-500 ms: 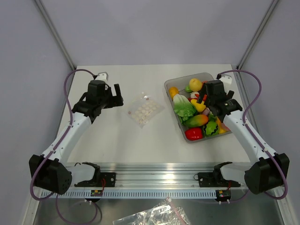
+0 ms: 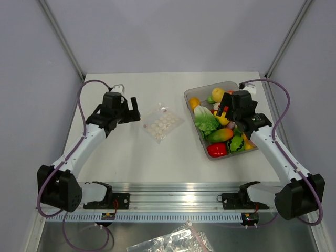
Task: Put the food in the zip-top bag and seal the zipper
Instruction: Pick up the zipper food storage bag at the center of the board.
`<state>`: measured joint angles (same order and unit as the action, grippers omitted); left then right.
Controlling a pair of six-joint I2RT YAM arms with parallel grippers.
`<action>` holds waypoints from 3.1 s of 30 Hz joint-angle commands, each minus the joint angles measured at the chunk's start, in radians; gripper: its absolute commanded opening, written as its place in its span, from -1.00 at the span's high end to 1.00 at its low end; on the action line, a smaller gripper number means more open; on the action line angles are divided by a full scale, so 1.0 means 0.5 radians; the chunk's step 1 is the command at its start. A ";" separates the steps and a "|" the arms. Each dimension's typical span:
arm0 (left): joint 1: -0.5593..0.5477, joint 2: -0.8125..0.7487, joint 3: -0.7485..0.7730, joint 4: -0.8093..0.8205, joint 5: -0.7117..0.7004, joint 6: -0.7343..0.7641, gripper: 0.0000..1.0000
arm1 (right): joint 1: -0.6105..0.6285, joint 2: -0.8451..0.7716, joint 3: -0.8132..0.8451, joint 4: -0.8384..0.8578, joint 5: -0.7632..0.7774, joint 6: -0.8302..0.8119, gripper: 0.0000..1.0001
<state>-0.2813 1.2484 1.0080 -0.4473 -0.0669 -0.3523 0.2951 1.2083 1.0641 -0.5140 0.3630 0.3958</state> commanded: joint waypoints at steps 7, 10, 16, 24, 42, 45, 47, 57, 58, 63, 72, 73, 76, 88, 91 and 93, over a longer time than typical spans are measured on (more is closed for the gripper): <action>-0.026 0.595 0.404 -0.020 0.254 -0.120 -0.69 | 0.002 -0.103 -0.048 0.141 -0.263 -0.006 -0.99; -0.026 0.822 0.597 -0.087 0.244 -0.160 -0.57 | -0.001 -0.113 -0.060 0.141 -0.263 -0.012 -0.99; -0.029 1.187 1.038 -0.247 0.171 -0.069 -0.56 | 0.002 -0.122 -0.060 0.135 -0.254 -0.003 -0.99; -0.029 1.721 1.527 -0.452 0.232 0.149 -0.55 | 0.002 -0.152 -0.057 0.120 -0.250 0.000 -0.99; -0.060 1.989 1.592 -0.492 0.355 0.128 0.33 | 0.002 -0.045 -0.039 0.157 -0.287 0.018 -0.99; -0.078 1.958 1.589 -0.498 0.312 0.143 0.33 | 0.005 -0.033 -0.033 0.172 -0.296 0.028 -0.99; -0.091 1.949 1.592 -0.501 0.278 0.149 0.33 | 0.002 -0.024 -0.030 0.175 -0.303 0.031 -0.99; -0.155 1.826 1.571 -0.572 0.159 0.155 1.00 | 0.002 -0.024 -0.039 0.172 -0.312 0.040 -0.99; -0.158 1.774 1.555 -0.560 0.161 0.155 1.00 | 0.005 -0.021 -0.042 0.172 -0.312 0.040 -0.99; -0.164 1.670 1.530 -0.575 0.152 0.155 1.00 | 0.005 -0.021 -0.042 0.178 -0.333 0.046 -0.99; -0.167 1.526 1.494 -0.670 0.097 0.137 1.00 | 0.002 -0.045 -0.045 0.175 -0.370 0.071 -0.99; -0.167 1.507 1.482 -0.673 0.100 0.131 1.00 | 0.005 -0.051 -0.045 0.172 -0.373 0.074 -0.99; -0.171 1.397 1.423 -0.661 0.122 0.103 1.00 | 0.011 -0.054 -0.033 0.181 -0.489 0.019 -0.99; -0.171 1.013 1.135 -0.366 0.937 0.490 1.00 | 0.376 0.304 0.421 0.304 -1.247 -0.445 -0.93; -0.161 1.010 1.150 -0.357 1.094 0.566 1.00 | 0.376 0.534 0.580 0.304 -1.376 -0.604 -0.65; -0.158 1.004 1.165 -0.372 1.158 0.618 1.00 | 0.376 0.715 0.718 0.277 -1.441 -0.748 -0.54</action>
<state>-0.3660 1.7756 1.5639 -0.6685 0.3782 -0.1143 0.4824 1.4673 1.3300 -0.3931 -0.2340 0.1638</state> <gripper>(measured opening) 0.002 0.783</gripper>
